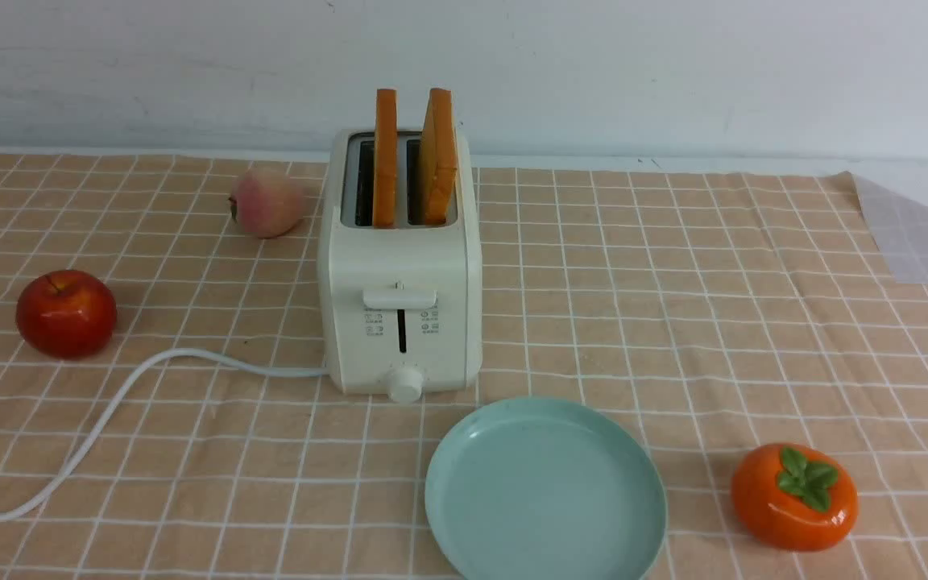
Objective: Take toasted bread from bread machine on light coffee tablecloth place on plate.
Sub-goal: 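Grasp the toast slice in the toaster and pull it up out of the slot with the right gripper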
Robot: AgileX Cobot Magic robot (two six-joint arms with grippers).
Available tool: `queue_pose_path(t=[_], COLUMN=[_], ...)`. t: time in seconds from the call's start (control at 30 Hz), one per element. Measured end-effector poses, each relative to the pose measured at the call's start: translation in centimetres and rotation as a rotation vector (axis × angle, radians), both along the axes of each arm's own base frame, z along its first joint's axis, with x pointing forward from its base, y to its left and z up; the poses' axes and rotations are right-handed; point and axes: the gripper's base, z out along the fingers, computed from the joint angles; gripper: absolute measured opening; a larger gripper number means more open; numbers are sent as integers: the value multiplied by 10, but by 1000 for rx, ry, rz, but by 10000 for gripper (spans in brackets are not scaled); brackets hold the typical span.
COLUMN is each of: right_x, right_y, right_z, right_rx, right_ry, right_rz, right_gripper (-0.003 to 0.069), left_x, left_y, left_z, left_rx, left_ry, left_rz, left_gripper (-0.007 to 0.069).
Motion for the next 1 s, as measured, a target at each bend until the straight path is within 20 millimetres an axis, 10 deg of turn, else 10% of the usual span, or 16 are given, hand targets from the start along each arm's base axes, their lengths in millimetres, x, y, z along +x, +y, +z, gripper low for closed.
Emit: queue_pose_path(t=[1.0], right_x=[-1], right_y=[-7], right_z=[1], right_rx=[-193], right_ry=[12], right_rz=[-20], right_gripper=[239], left_x=[2], left_y=[-1], left_z=[7], left_rx=[-59], left_ry=[-78], left_rz=[0], left_gripper=[238])
